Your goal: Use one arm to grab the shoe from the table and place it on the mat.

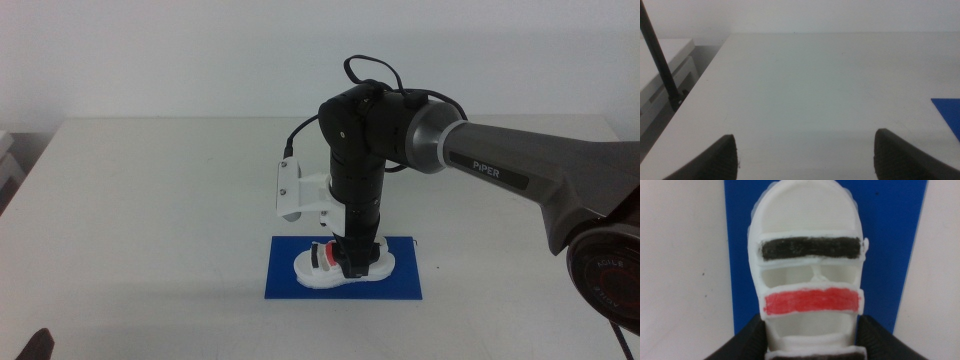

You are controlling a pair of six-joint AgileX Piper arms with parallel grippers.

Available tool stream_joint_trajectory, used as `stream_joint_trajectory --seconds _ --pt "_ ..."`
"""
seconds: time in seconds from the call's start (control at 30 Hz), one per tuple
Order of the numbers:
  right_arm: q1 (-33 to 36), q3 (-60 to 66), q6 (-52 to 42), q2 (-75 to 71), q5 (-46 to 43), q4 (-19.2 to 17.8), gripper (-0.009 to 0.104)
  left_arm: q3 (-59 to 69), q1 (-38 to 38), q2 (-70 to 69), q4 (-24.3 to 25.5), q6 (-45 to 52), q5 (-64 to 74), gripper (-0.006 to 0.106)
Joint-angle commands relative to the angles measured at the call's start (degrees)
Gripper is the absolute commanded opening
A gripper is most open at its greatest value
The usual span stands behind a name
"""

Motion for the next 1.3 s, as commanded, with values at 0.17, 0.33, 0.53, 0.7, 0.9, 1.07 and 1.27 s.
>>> stream_joint_trajectory --seconds 0.17,0.33,0.53,0.7,0.9,1.07,1.27 --pt "-0.01 -1.29 1.27 -2.87 -1.33 0.81 0.064 0.47 -0.24 -0.78 -0.48 -0.32 -4.67 0.094" --pt "-0.01 -1.29 1.72 -3.53 -1.1 1.05 0.091 0.47 -0.24 -0.78 -0.48 -0.32 -4.67 0.094" --pt "-0.01 -1.29 5.03 -8.97 -0.75 0.98 0.092 0.47 -0.24 -0.78 -0.48 -0.32 -4.67 0.094" --pt "-0.13 -0.24 10.87 -17.25 -1.11 -1.15 0.092 0.47 -0.24 -0.78 -0.48 -0.32 -4.67 0.094" --pt "-4.04 10.33 24.16 -31.72 -9.59 -2.39 0.092 0.47 -0.24 -0.78 -0.48 -0.32 -4.67 0.094" --pt "-10.86 23.24 37.25 -44.92 -19.77 -2.77 0.092 0.47 -0.24 -0.78 -0.48 -0.32 -4.67 0.094" --pt "-17.79 39.09 49.26 -59.46 -29.46 -3.16 0.092 0.47 -0.24 -0.78 -0.48 -0.32 -4.67 0.094"
